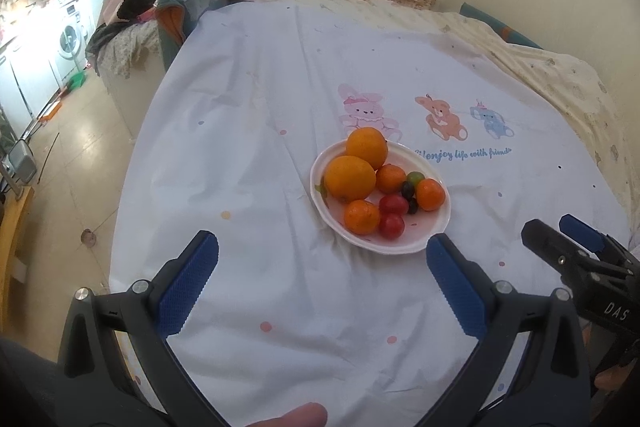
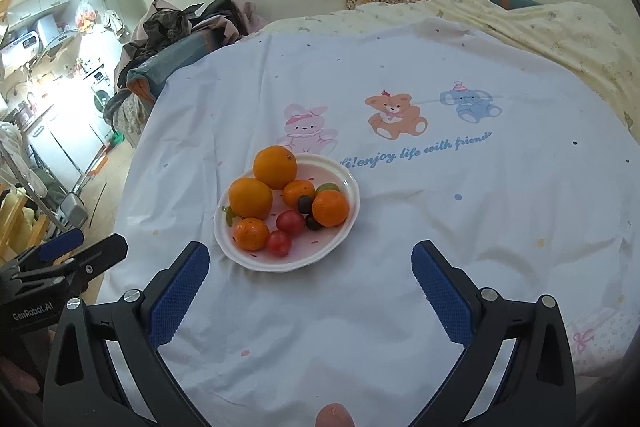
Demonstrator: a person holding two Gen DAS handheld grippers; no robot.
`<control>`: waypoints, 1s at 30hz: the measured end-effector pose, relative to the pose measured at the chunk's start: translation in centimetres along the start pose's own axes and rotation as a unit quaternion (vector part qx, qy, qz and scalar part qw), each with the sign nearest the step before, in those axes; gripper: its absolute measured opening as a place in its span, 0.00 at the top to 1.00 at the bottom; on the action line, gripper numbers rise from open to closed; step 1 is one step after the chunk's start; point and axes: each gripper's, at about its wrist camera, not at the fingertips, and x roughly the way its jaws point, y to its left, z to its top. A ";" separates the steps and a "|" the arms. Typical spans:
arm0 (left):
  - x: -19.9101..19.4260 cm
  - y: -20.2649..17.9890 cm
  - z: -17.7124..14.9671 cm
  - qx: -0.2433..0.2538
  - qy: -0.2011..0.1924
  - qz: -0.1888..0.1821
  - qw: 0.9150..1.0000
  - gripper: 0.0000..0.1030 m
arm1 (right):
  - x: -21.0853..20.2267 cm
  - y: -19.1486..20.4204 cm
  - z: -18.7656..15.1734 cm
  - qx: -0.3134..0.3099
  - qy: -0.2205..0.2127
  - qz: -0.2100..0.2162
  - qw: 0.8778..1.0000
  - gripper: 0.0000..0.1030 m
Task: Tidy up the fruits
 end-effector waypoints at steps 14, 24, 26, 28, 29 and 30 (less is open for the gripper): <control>-0.1 0.2 0.0 -0.005 -0.005 0.002 1.000 0.00 | -0.1 -0.6 0.2 0.010 -0.003 -0.004 1.000 0.00; -0.1 0.6 0.1 -0.015 -0.003 0.002 1.000 0.00 | 0.0 -0.7 0.2 0.011 0.001 -0.004 1.000 0.00; -0.1 0.6 0.1 -0.018 -0.002 0.002 1.000 0.00 | 0.0 -0.7 0.2 0.010 0.002 -0.006 1.000 0.00; -0.1 0.7 0.1 -0.018 -0.002 0.001 1.000 0.00 | 0.0 -0.7 0.2 0.010 0.001 -0.007 1.000 0.00; -0.1 0.7 0.1 -0.017 -0.001 0.001 1.000 0.00 | 0.0 -0.7 0.2 0.010 0.002 -0.007 1.000 0.00; -0.1 0.7 0.1 -0.017 -0.002 0.002 1.000 0.00 | 0.0 -0.7 0.2 0.010 0.002 -0.006 1.000 0.00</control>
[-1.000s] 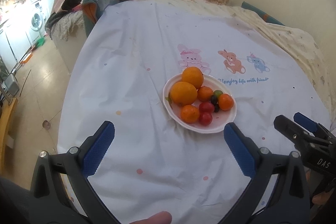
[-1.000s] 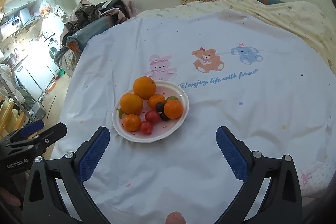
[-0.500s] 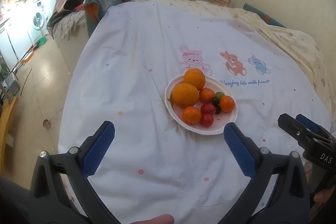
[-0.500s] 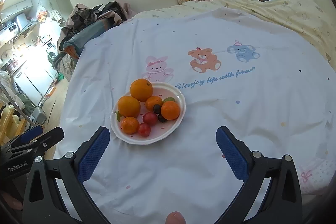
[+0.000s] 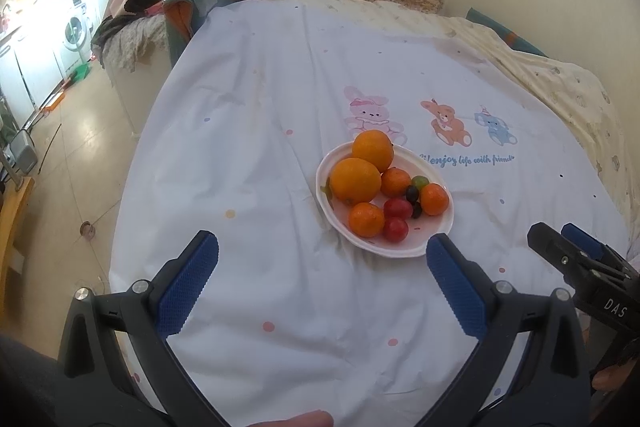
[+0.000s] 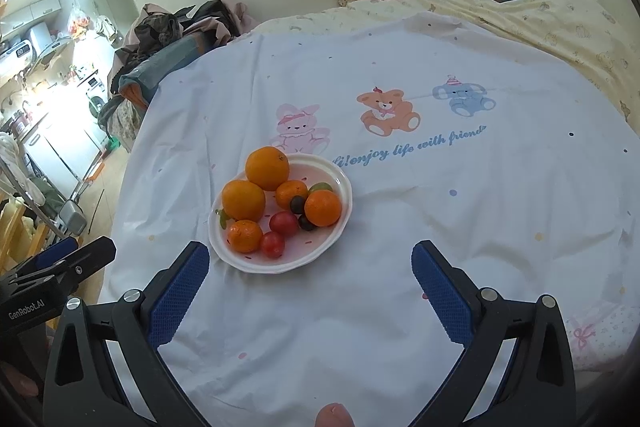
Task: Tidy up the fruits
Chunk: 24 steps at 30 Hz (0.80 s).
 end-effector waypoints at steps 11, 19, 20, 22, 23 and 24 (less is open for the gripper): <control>0.0 0.0 0.0 -0.001 0.001 -0.001 1.000 0.00 | 0.1 0.1 -0.1 0.000 0.001 0.002 1.000 0.00; 0.2 0.0 -0.3 -0.002 0.006 -0.004 1.000 0.00 | 0.2 0.1 -0.1 0.001 0.004 0.003 1.000 0.00; 0.3 0.0 -0.3 -0.003 0.008 -0.005 1.000 0.00 | 0.2 0.2 -0.2 0.002 0.004 0.003 1.000 0.00; 0.3 0.0 -0.3 -0.002 0.007 -0.004 1.000 0.00 | 0.2 0.3 -0.2 0.001 0.004 0.005 1.000 0.00; 0.3 0.0 -0.4 -0.003 0.006 -0.005 1.000 0.00 | 0.3 0.3 -0.2 0.001 0.004 0.005 1.000 0.00; 0.3 0.0 -0.3 -0.003 0.005 -0.006 1.000 0.00 | 0.3 0.3 -0.2 0.000 0.004 0.005 1.000 0.00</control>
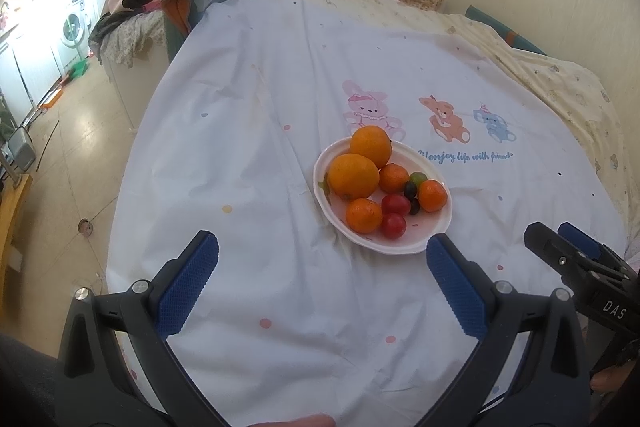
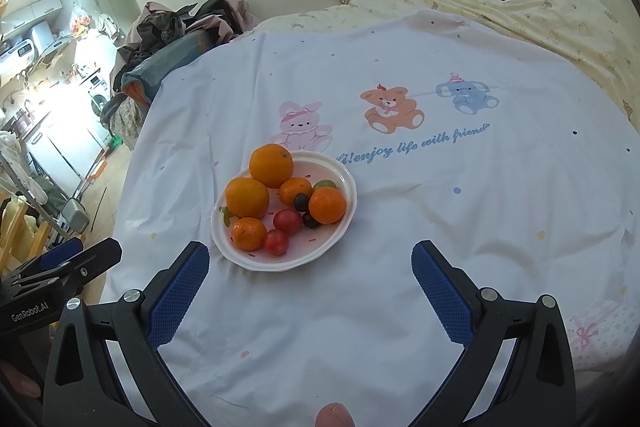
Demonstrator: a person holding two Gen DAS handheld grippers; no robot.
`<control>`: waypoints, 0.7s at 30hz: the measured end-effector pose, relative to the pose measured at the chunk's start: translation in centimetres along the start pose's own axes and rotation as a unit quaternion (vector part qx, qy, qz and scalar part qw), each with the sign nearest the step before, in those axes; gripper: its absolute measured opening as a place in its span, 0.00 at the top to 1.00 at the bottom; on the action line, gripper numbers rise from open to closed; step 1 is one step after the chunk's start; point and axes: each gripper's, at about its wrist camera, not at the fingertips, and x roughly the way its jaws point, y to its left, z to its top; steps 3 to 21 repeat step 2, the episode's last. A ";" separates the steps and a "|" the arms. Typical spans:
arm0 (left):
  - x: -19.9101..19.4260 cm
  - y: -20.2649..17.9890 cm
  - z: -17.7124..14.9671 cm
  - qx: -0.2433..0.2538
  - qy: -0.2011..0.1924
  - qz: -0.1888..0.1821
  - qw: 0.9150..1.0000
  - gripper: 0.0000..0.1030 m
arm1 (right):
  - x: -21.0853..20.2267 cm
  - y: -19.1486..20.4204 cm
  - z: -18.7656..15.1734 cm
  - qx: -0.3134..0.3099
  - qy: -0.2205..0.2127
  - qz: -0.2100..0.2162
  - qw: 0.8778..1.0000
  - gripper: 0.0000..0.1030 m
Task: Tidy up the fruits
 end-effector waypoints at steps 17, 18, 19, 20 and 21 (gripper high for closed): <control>-0.1 -0.1 0.0 0.001 -0.003 -0.001 1.000 0.00 | 0.0 0.1 0.0 -0.001 0.000 0.001 1.000 0.00; -0.1 -0.1 0.0 0.001 -0.003 -0.001 1.000 0.00 | 0.0 0.1 0.0 -0.001 0.000 0.001 1.000 0.00; -0.1 -0.1 0.0 0.001 -0.003 -0.001 1.000 0.00 | 0.0 0.1 0.0 -0.001 0.000 0.001 1.000 0.00; -0.1 -0.1 0.0 0.001 -0.003 -0.001 1.000 0.00 | 0.0 0.1 0.0 -0.001 0.000 0.001 1.000 0.00; -0.1 -0.1 0.0 0.001 -0.003 -0.001 1.000 0.00 | 0.0 0.1 0.0 -0.001 0.000 0.001 1.000 0.00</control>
